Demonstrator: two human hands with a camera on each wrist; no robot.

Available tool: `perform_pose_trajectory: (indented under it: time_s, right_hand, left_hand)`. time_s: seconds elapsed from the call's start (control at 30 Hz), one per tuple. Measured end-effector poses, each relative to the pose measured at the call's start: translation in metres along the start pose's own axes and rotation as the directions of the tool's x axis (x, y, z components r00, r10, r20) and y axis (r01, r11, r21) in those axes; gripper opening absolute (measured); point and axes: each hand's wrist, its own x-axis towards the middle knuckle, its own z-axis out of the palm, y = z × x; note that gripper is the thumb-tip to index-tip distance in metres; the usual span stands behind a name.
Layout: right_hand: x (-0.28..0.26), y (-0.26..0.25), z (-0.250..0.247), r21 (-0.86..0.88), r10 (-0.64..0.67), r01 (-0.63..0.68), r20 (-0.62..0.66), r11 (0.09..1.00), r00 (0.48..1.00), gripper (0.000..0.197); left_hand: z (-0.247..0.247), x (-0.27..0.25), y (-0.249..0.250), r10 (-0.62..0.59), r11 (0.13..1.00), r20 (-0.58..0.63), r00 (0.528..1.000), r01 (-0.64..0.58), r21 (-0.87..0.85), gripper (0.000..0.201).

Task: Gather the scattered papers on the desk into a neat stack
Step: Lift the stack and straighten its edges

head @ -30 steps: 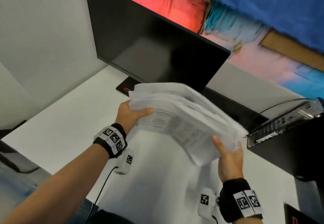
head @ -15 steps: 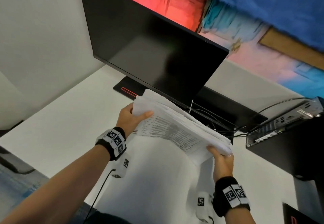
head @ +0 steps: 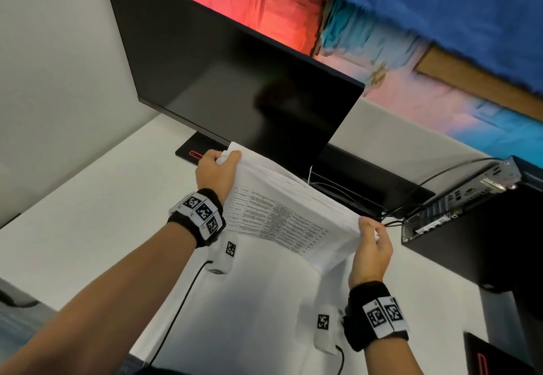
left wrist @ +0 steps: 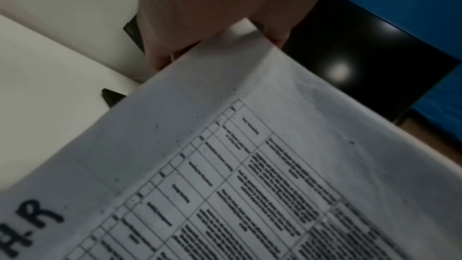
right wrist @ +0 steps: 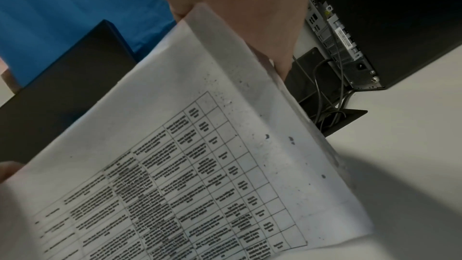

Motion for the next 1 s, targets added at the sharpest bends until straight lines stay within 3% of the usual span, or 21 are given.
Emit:
perform_pose_trajectory:
  time_s: [0.13, 0.23, 0.3, 0.37, 0.5, 0.6, 0.7, 0.8, 0.87, 1.0]
  right_hand:
    - [0.003, 0.002, -0.002, 0.034, 0.019, -0.019, 0.009, 0.999, 1.000, 0.020]
    - [0.002, 0.004, -0.004, 0.044, -0.001, -0.002, 0.060, 0.999, 0.998, 0.049]
    - [0.000, 0.006, -0.007, 0.004, -0.024, 0.023, 0.121, 1.000, 0.992, 0.068]
    - [-0.001, 0.010, -0.012, -0.054, -0.027, 0.037, 0.183, 0.998, 0.983, 0.073]
    - [0.002, 0.025, -0.020, -0.186, 0.077, -0.031, 0.243, 0.982, 0.967, 0.087]
    - [0.005, 0.034, -0.021, -0.273, 0.157, -0.100, 0.195, 0.957, 0.968, 0.069]
    - [0.011, 0.038, -0.019, -0.265, 0.228, -0.194, 0.106, 0.945, 0.968, 0.046]
    - [0.013, 0.036, -0.010, -0.164, 0.278, -0.261, 0.093, 0.951, 0.956, 0.045]
    - [0.013, 0.030, -0.009, -0.087, 0.256, -0.248, 0.086, 0.965, 0.963, 0.046]
    - [0.020, 0.033, -0.026, -0.036, 0.211, -0.209, 0.086, 0.977, 0.974, 0.053]
  left_hand:
    - [0.000, -0.001, 0.005, -0.037, 0.999, 0.051, 0.998, 0.039, -0.034, 0.047]
    - [0.002, -0.004, 0.013, -0.067, 0.997, 0.064, 0.996, 0.065, 0.041, 0.060]
    - [0.005, -0.001, 0.015, -0.094, 0.991, 0.057, 0.994, 0.088, 0.099, 0.055]
    - [0.007, 0.002, 0.018, -0.105, 0.986, 0.032, 0.994, 0.100, 0.132, 0.041]
    - [0.006, 0.011, 0.015, -0.114, 0.991, 0.005, 0.993, 0.113, 0.078, 0.037]
    - [-0.002, 0.012, 0.007, -0.125, 0.988, 0.251, 0.960, 0.144, -0.061, 0.043]
    - [-0.010, 0.005, -0.013, -0.095, 0.995, 0.458, 0.884, 0.097, 0.021, 0.048]
    - [-0.009, -0.001, -0.030, -0.071, 0.997, 0.399, 0.914, 0.056, 0.051, 0.048]
    - [-0.009, -0.005, -0.029, -0.040, 0.998, 0.337, 0.940, 0.054, -0.031, 0.046]
    - [-0.025, 0.003, -0.028, -0.011, 0.989, 0.382, 0.924, 0.067, -0.132, 0.038]
